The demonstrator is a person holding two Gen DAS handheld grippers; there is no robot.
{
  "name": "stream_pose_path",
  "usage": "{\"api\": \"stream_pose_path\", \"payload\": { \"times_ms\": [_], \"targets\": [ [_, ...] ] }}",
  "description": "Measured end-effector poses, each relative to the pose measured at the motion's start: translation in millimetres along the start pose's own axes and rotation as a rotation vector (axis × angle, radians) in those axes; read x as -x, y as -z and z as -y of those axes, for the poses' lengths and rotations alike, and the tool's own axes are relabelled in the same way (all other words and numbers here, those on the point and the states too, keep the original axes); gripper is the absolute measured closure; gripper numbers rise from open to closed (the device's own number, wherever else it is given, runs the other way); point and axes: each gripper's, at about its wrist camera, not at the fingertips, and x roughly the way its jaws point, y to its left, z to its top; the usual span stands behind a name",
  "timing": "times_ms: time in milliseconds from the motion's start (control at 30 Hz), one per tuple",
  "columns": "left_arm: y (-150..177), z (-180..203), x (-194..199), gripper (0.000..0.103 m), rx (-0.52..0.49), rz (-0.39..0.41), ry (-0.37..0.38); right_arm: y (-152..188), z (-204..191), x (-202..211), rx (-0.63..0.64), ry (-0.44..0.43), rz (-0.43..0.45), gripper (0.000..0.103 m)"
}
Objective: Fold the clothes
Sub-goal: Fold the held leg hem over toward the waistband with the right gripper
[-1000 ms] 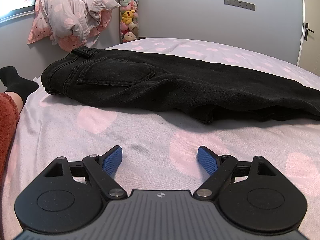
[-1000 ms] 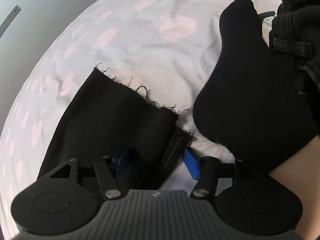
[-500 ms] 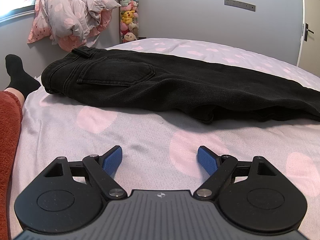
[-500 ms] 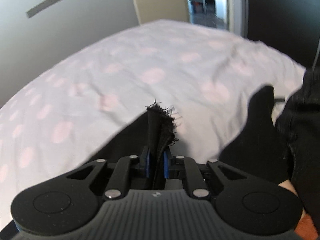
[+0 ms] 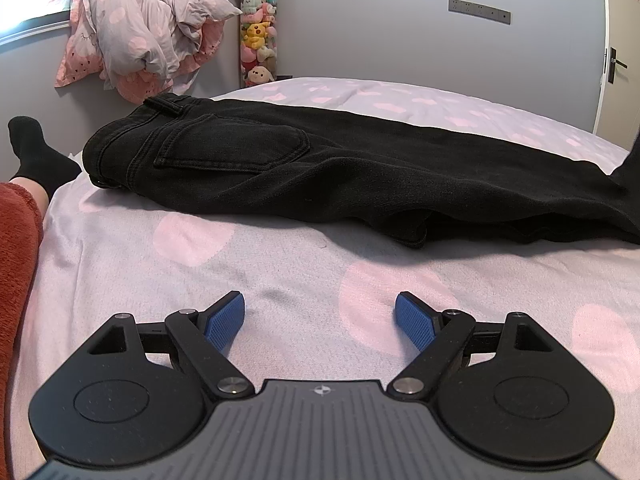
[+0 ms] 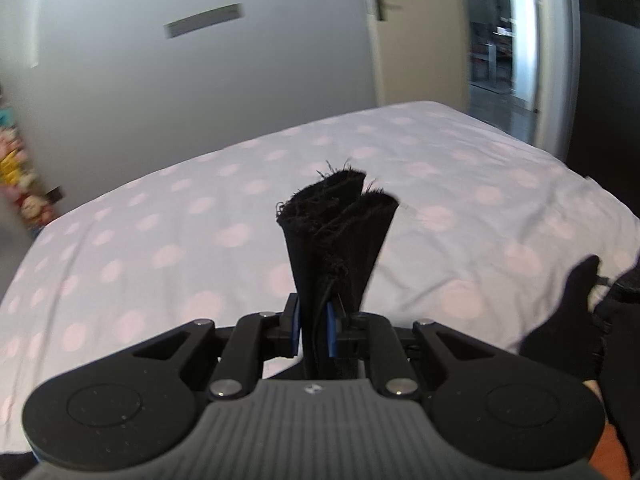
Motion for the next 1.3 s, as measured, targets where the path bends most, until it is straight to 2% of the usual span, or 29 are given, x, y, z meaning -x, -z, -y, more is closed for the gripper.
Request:
{"api": "stream_pose_path", "payload": {
  "times_ms": [233, 433, 633, 767, 833, 933, 1100, 1167, 1300],
  "targets": [
    [0.1, 0.0, 0.0, 0.005, 0.000, 0.000, 0.000, 33.9, -83.8, 13.5, 0.135, -0.151, -0.058, 0.088],
    [0.1, -0.1, -0.2, 0.005, 0.000, 0.001, 0.000, 94.9, -144.2, 4.5, 0.337, -0.258, -0.155, 0.088],
    [0.2, -0.1, -0.3, 0.005, 0.000, 0.001, 0.000, 160.4, -170.4, -29.8, 0.476, -0.290, -0.260, 0.087],
    [0.2, 0.0, -0.3, 0.005, 0.000, 0.001, 0.000, 194.0, -173.0, -43.0, 0.557, -0.285, -0.289, 0.087],
    [0.0, 0.0, -0.3, 0.005, 0.000, 0.001, 0.000, 199.8, -171.4, -47.1, 0.575, -0.291, -0.295, 0.082],
    [-0.1, 0.0, -0.3, 0.005, 0.000, 0.001, 0.000, 205.6, -168.3, -45.1, 0.579, -0.362, -0.319, 0.070],
    [-0.1, 0.0, -0.3, 0.005, 0.000, 0.001, 0.000, 202.9, -157.5, -21.7, 0.604, -0.486, -0.345, 0.070],
    [-0.1, 0.1, -0.3, 0.005, 0.000, 0.001, 0.000, 193.0, -150.8, -16.0, 0.577, -0.497, -0.329, 0.068],
    [-0.1, 0.2, -0.3, 0.005, 0.000, 0.001, 0.000, 172.8, -145.6, -25.6, 0.505, -0.462, -0.305, 0.062]
  ]
}}
